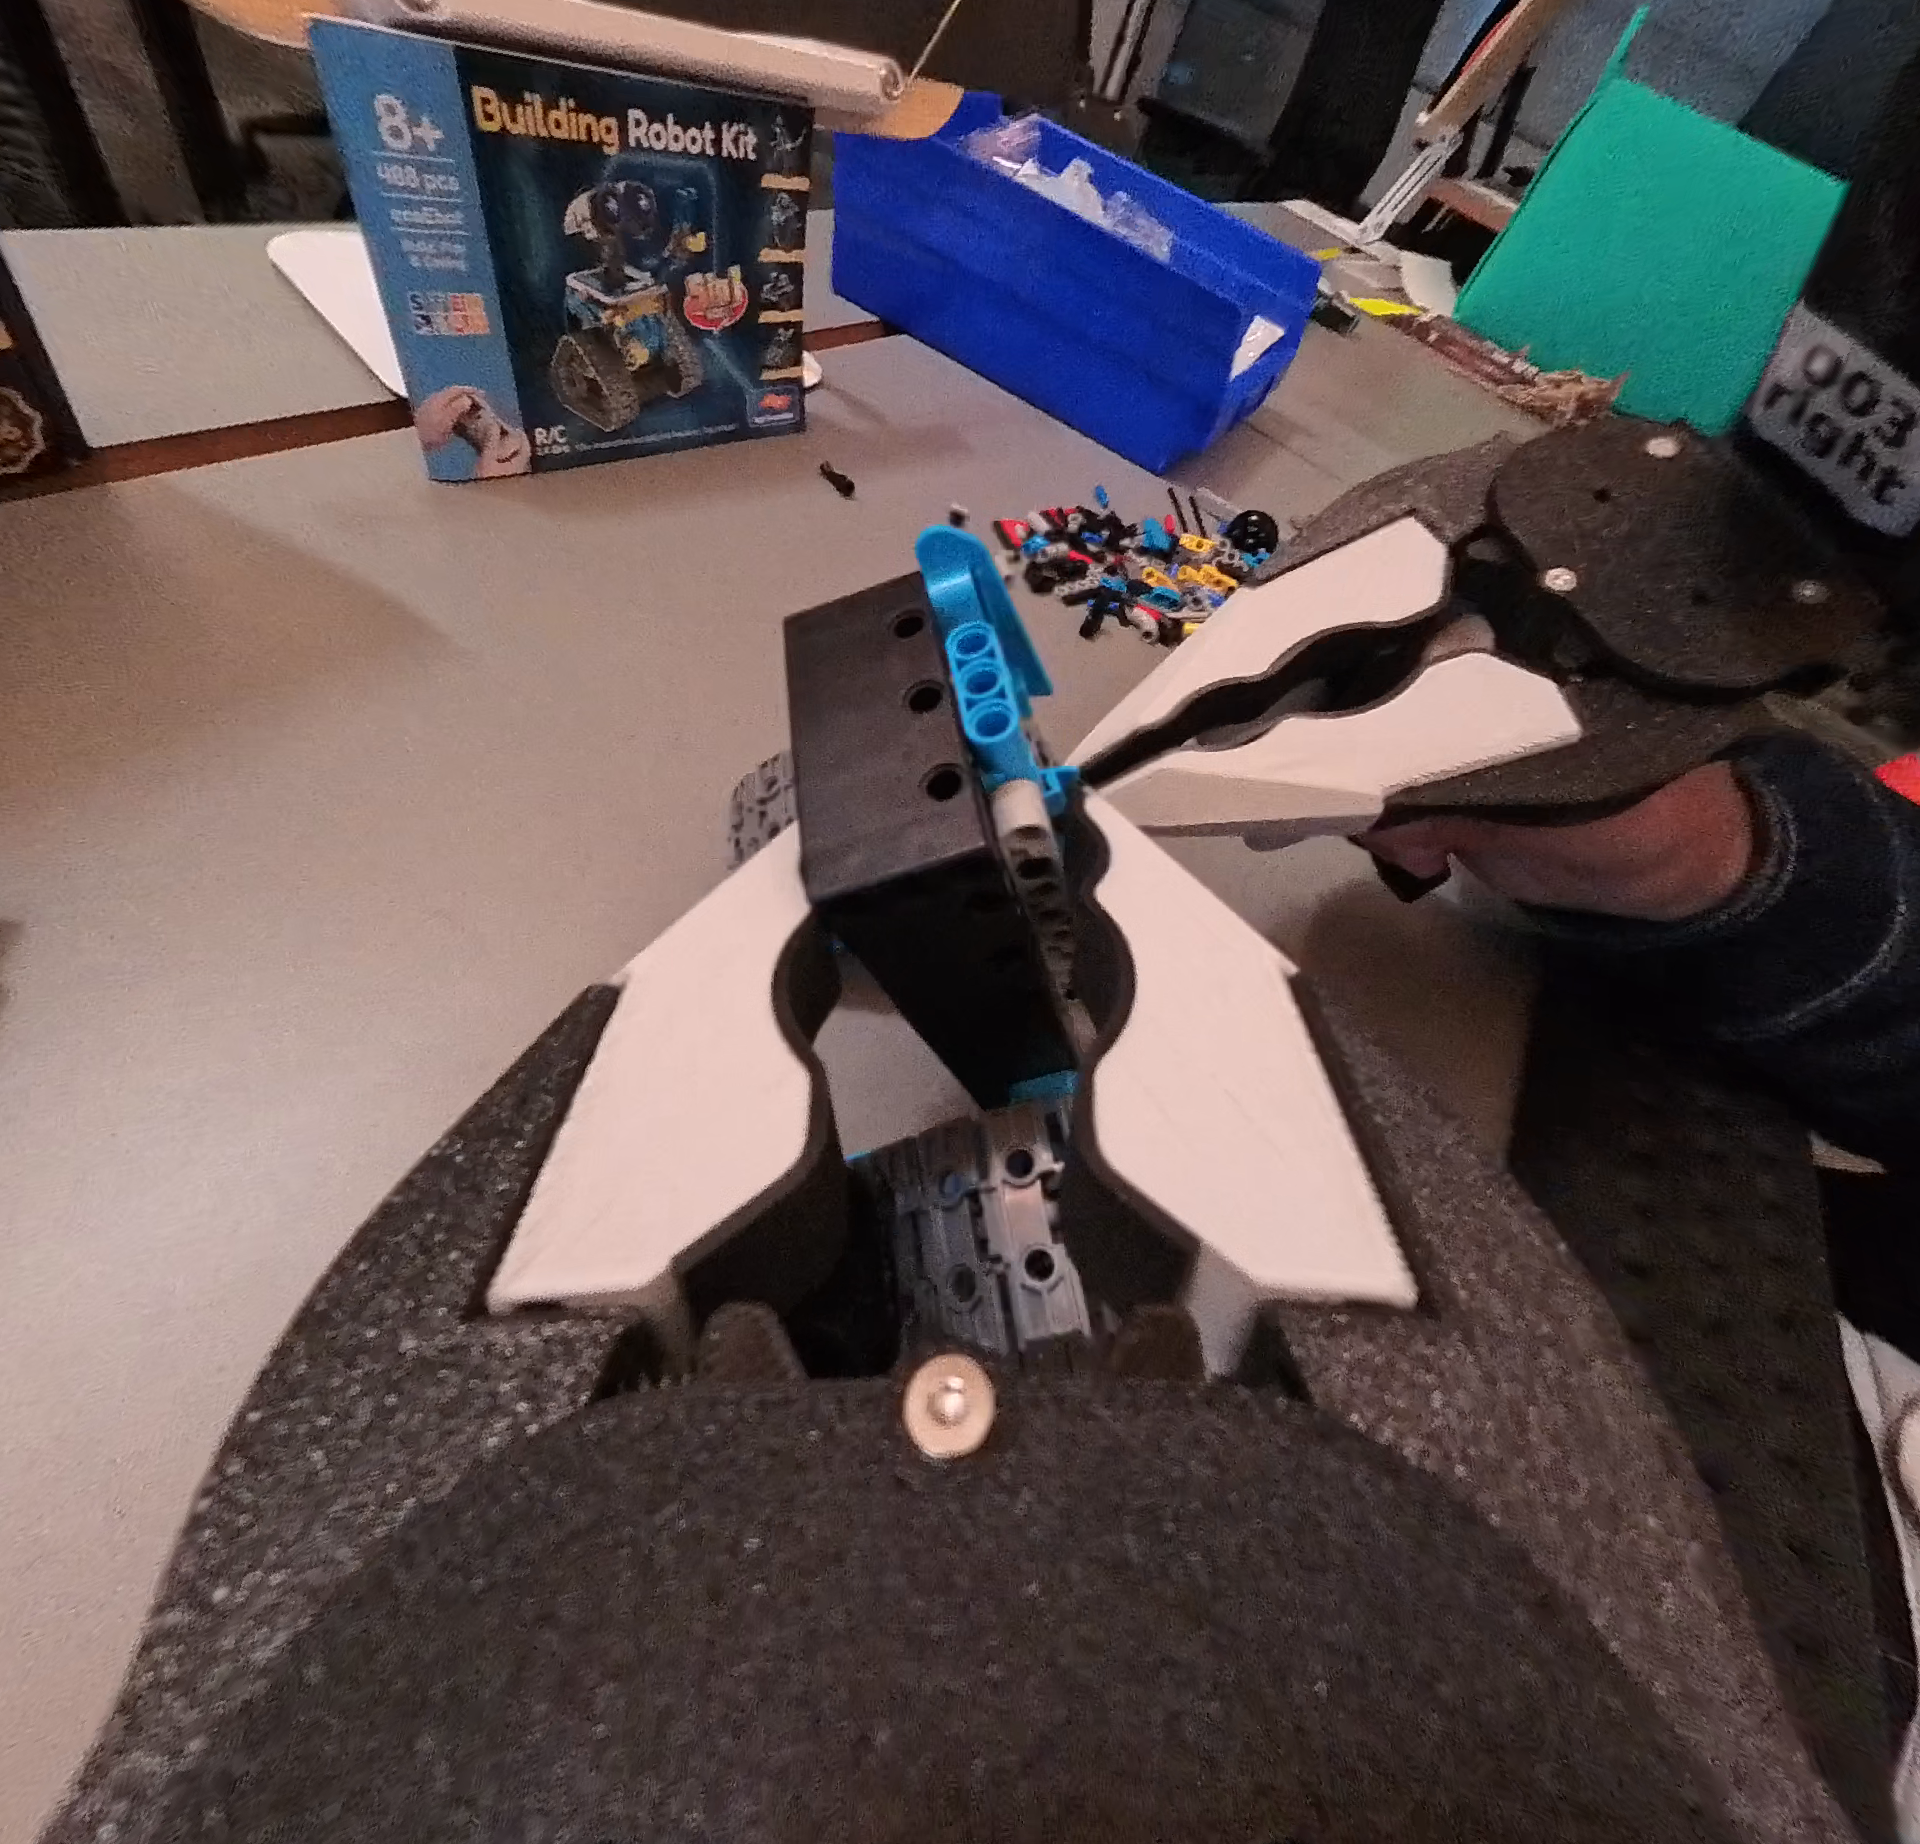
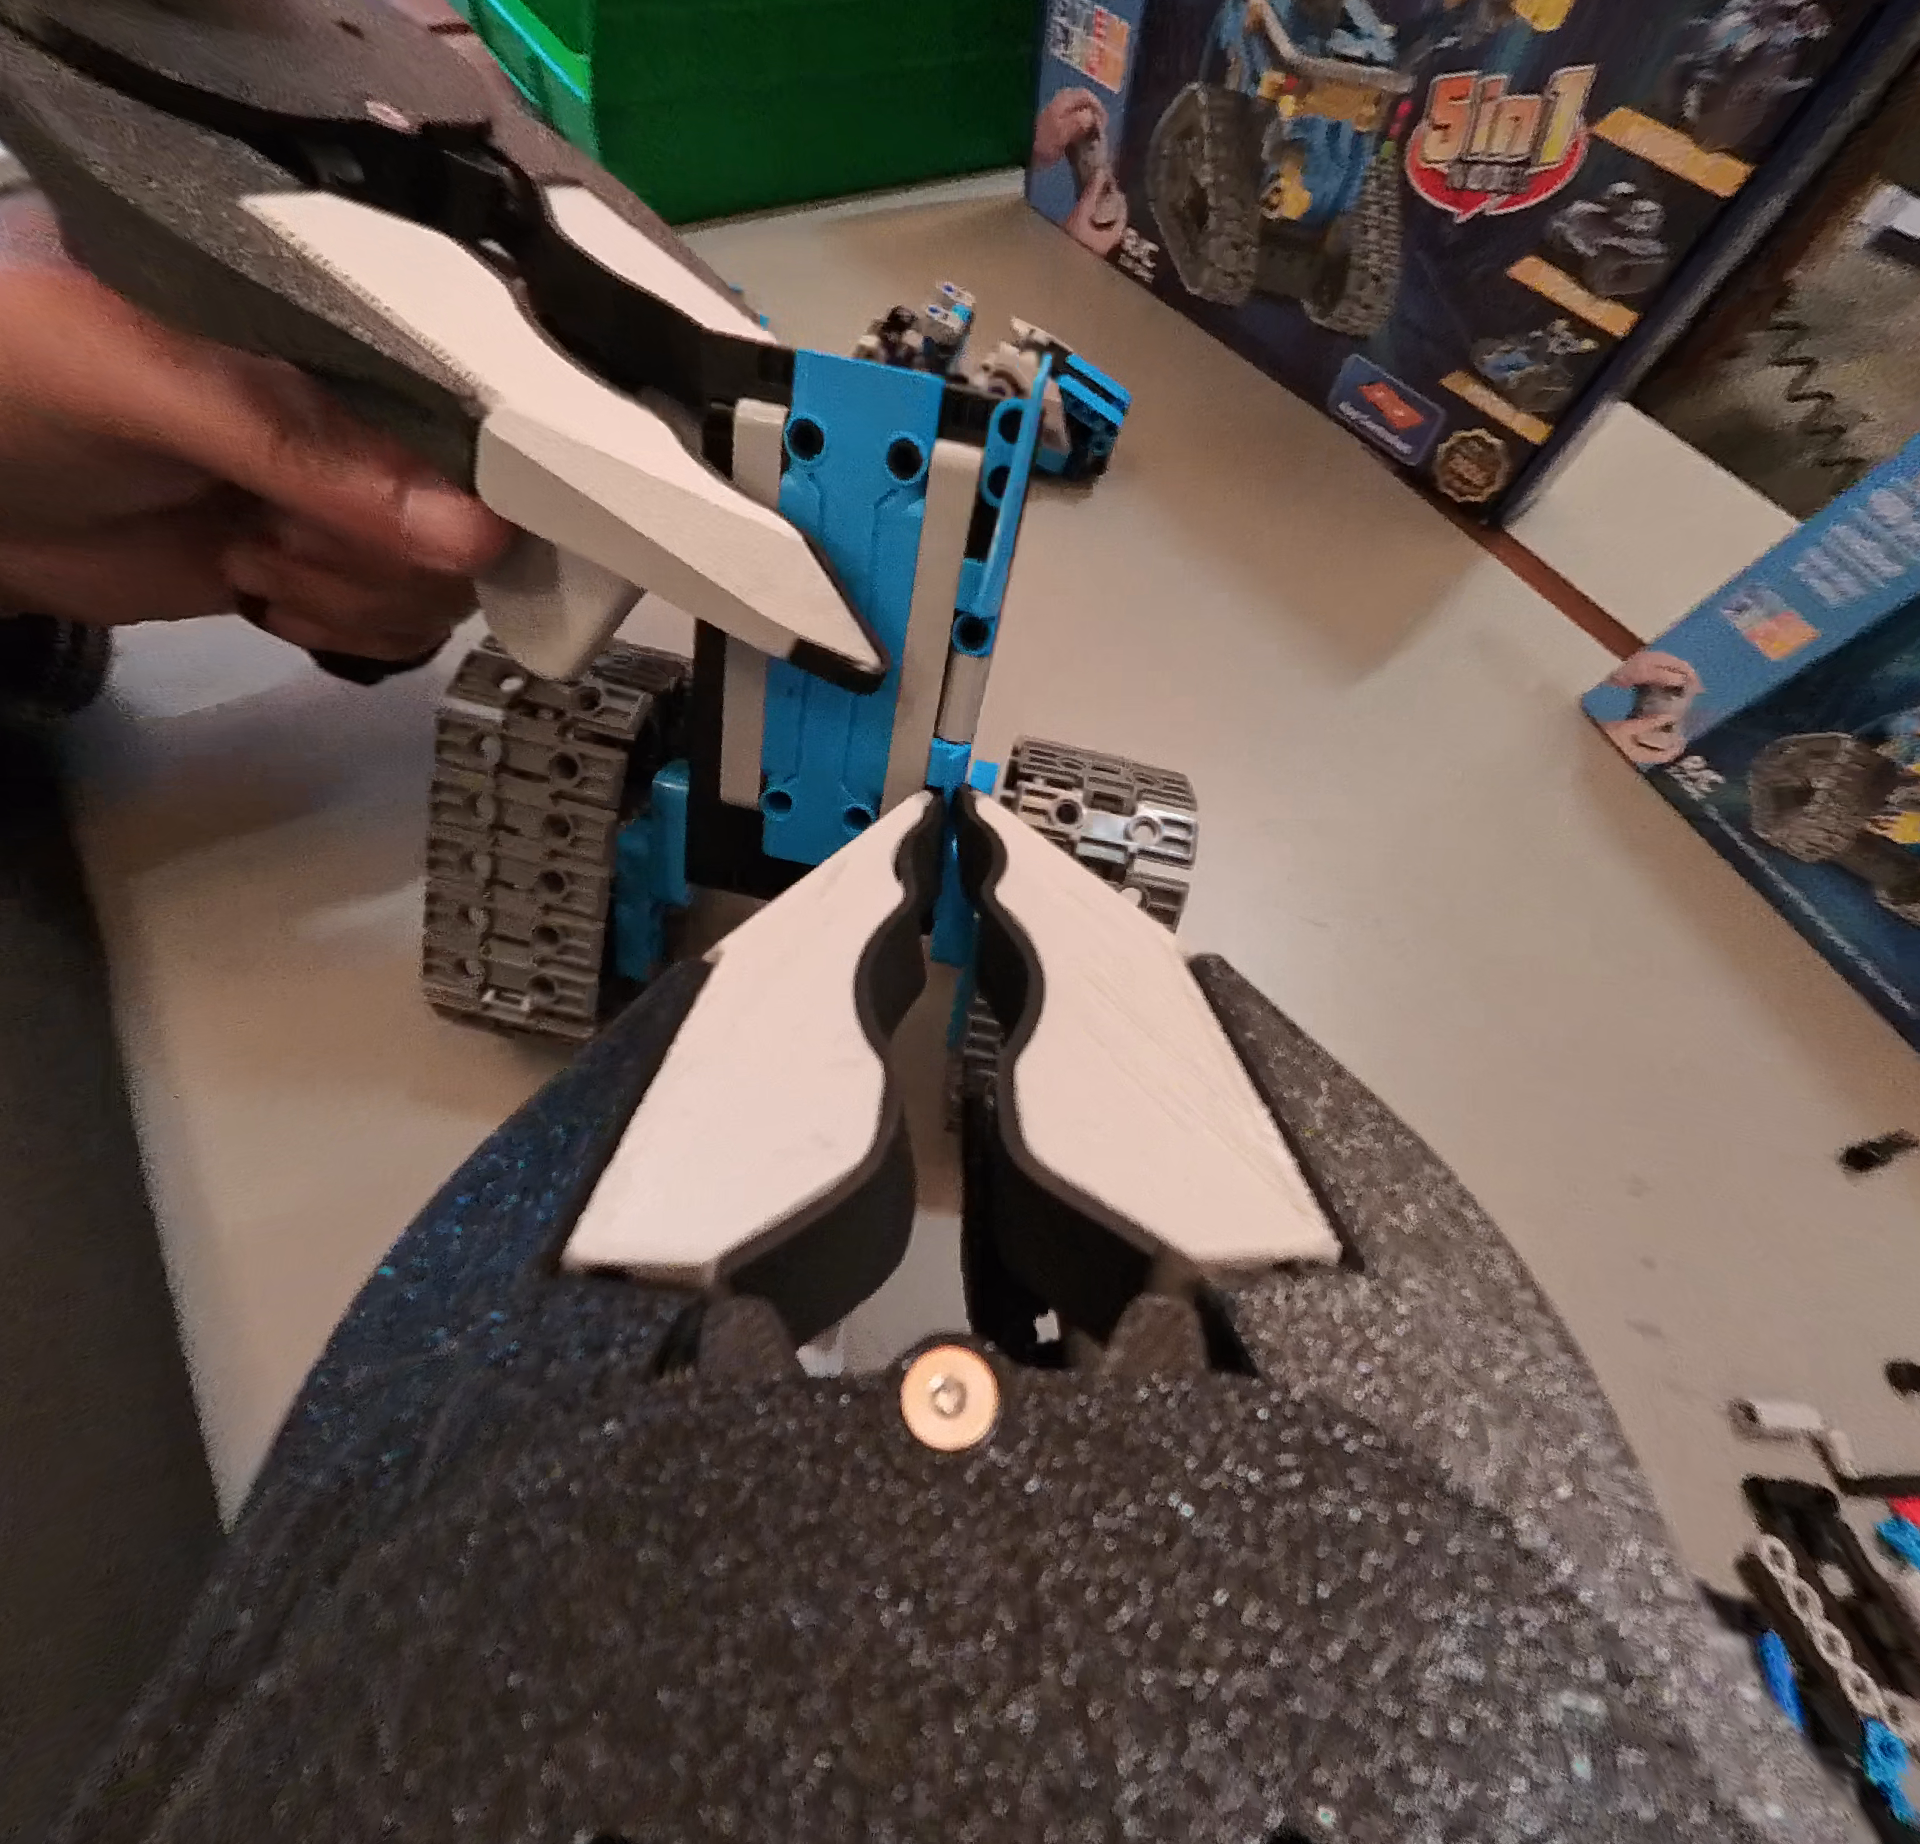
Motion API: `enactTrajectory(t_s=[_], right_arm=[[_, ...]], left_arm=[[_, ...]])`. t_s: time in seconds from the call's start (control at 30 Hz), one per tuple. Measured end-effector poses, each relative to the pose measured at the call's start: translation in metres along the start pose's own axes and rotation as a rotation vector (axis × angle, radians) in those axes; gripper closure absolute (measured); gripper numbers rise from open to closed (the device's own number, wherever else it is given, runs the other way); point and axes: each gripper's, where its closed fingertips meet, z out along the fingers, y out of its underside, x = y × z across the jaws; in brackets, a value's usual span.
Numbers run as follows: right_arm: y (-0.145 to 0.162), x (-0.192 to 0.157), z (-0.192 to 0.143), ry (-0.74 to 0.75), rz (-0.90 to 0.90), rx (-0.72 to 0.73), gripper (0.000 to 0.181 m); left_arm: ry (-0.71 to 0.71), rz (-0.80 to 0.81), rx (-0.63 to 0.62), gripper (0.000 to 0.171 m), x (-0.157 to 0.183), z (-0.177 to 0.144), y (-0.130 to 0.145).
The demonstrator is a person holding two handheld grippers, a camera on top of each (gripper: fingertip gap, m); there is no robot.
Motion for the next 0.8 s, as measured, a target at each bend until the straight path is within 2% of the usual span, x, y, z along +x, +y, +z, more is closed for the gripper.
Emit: enactTrajectory(t_s=[0.07, 0.1, 0.13, 0.17, 0.3, 0.37, 0.43, 0.53, 0.6, 0.67, 0.7, 0.73, 0.77, 0.8], right_arm=[[-0.013, 0.001, -0.013, 0.004, 0.031, 0.079, 0.181], [-0.023, 0.002, -0.026, -0.009, 0.081, 0.141, 0.181], [-0.025, 0.008, -0.035, 0.029, 0.086, 0.166, 0.181], [-0.019, 0.012, -0.036, 0.064, 0.054, 0.145, 0.181], [-0.016, 0.002, -0.03, -0.046, 0.13, 0.168, 0.181], [-0.01, -0.001, -0.026, -0.139, 0.206, 0.156, 0.181], [-0.008, -0.01, -0.028, -0.309, 0.32, 0.17, 0.181], [-0.007, -0.013, -0.032, -0.521, 0.555, 0.207, 0.181], [-0.016, -0.012, -0.04, -0.637, 0.679, 0.273, 0.181], [-0.02, -0.015, -0.045, -0.716, 0.723, 0.298, 0.181], [-0.022, -0.018, -0.048, -0.753, 0.732, 0.306, 0.181], [-0.027, -0.023, -0.052, -0.802, 0.741, 0.322, 0.181], [-0.032, -0.028, -0.056, -0.849, 0.744, 0.332, 0.181], [-0.034, -0.033, -0.058, -0.88, 0.739, 0.334, 0.181]], left_arm=[[-0.087, -0.029, 0.017, 0.131, -0.017, -0.002, -0.002], [-0.171, -0.038, 0.036, 0.131, -0.036, -0.011, -0.005], [-0.198, -0.043, 0.045, 0.131, -0.048, -0.021, -0.007], [-0.163, -0.061, 0.054, 0.132, -0.052, -0.027, -0.007], [-0.085, -0.073, 0.067, 0.132, -0.043, -0.025, -0.004], [-0.083, -0.065, 0.08, 0.132, -0.044, -0.023, -0.005], [-0.084, -0.078, 0.103, 0.132, -0.047, -0.023, -0.008], [-0.168, -0.058, 0.136, 0.129, -0.057, -0.027, -0.014], [-0.274, -0.018, 0.265, 0.119, -0.062, -0.05, -0.034], [-0.292, 0.043, 0.448, 0.123, -0.046, -0.08, -0.057], [-0.227, 0.099, 0.521, 0.129, -0.022, -0.087, -0.063], [-0.116, 0.158, 0.547, 0.146, 0.008, -0.086, -0.062], [-0.005, 0.201, 0.52, 0.157, 0.035, -0.078, -0.055], [0.057, 0.239, 0.465, 0.157, 0.052, -0.067, -0.046]])
